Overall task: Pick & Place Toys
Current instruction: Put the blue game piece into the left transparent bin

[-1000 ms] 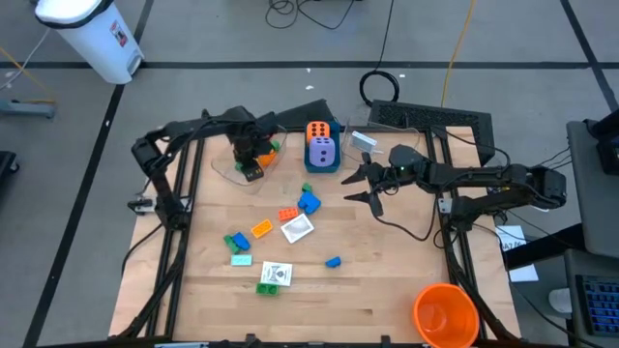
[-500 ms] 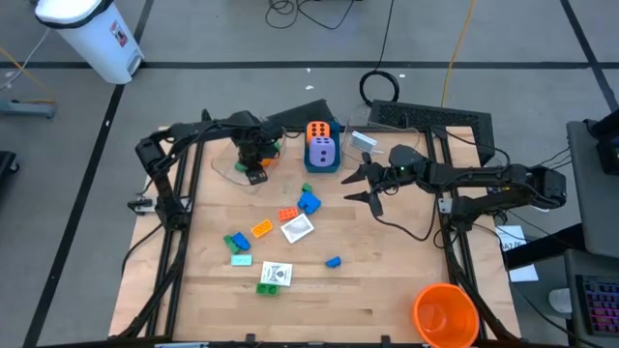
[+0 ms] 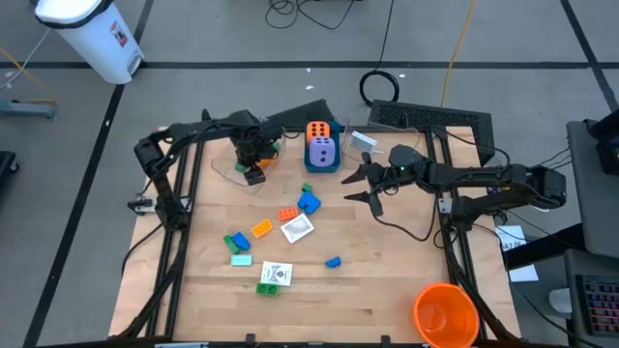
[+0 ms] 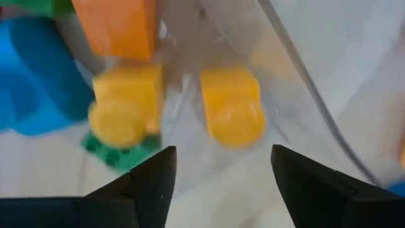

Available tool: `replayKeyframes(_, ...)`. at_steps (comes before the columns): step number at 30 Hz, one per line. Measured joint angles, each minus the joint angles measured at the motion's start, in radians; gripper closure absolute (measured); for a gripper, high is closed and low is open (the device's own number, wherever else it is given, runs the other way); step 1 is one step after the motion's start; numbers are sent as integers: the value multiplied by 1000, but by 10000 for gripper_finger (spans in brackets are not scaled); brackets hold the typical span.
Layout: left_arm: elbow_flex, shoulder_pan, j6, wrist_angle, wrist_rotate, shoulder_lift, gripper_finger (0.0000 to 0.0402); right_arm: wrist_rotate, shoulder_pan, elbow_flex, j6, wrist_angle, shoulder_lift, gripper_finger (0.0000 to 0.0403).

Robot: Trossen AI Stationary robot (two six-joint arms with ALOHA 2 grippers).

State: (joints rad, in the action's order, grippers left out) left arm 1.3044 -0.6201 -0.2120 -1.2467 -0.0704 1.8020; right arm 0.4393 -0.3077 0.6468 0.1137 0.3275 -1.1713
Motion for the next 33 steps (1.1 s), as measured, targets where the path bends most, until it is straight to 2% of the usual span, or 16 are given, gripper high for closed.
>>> replayKeyframes(8,175,2,9,-182,18,-71,149,0,0,0,4,0,0,190)
replayKeyframes(13,258,7,-13,-137,19,-206,168,0,0,0,4,0,0,190)
replayKeyframes(17,235,7,-9,-15,19,-370,184,0,0,0,4,1,0,190)
replayKeyframes(20,164,15,15,114,18,-507,196,-1,0,0,4,3,0,190)
replayKeyframes(23,38,30,50,267,18,-646,209,-1,1,0,-5,2,0,190)
replayKeyframes(29,-300,88,131,567,17,-894,231,-1,1,0,-23,1,0,190)
replayKeyframes(33,-527,155,177,767,17,-996,243,-1,1,0,-22,5,0,190)
